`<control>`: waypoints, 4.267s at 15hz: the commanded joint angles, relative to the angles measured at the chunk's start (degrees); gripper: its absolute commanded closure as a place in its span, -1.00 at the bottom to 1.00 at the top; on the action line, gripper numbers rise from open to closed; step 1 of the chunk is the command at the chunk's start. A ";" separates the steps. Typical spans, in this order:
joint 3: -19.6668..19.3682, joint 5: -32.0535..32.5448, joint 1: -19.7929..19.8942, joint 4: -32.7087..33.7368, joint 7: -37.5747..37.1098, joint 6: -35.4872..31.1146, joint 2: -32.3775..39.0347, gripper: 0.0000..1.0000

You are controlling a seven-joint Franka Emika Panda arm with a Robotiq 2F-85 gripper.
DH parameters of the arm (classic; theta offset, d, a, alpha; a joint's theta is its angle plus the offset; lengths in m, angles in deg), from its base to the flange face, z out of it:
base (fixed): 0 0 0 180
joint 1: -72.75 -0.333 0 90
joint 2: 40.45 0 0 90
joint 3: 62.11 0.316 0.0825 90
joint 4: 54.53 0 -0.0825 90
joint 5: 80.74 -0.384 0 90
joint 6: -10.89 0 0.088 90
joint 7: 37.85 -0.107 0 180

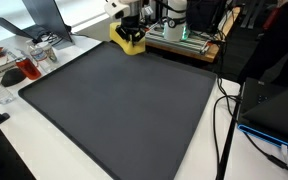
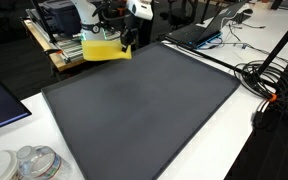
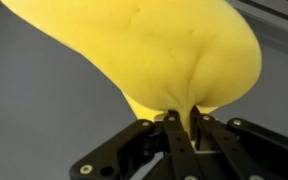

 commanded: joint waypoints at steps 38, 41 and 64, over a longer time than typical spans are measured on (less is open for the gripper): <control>9.54 10.64 -5.62 27.16 9.79 3.18 -6.42 0.94; 9.48 10.56 -5.57 27.32 9.60 3.29 -6.70 0.25; 9.62 6.49 -6.34 27.55 11.33 7.11 -6.69 -1.00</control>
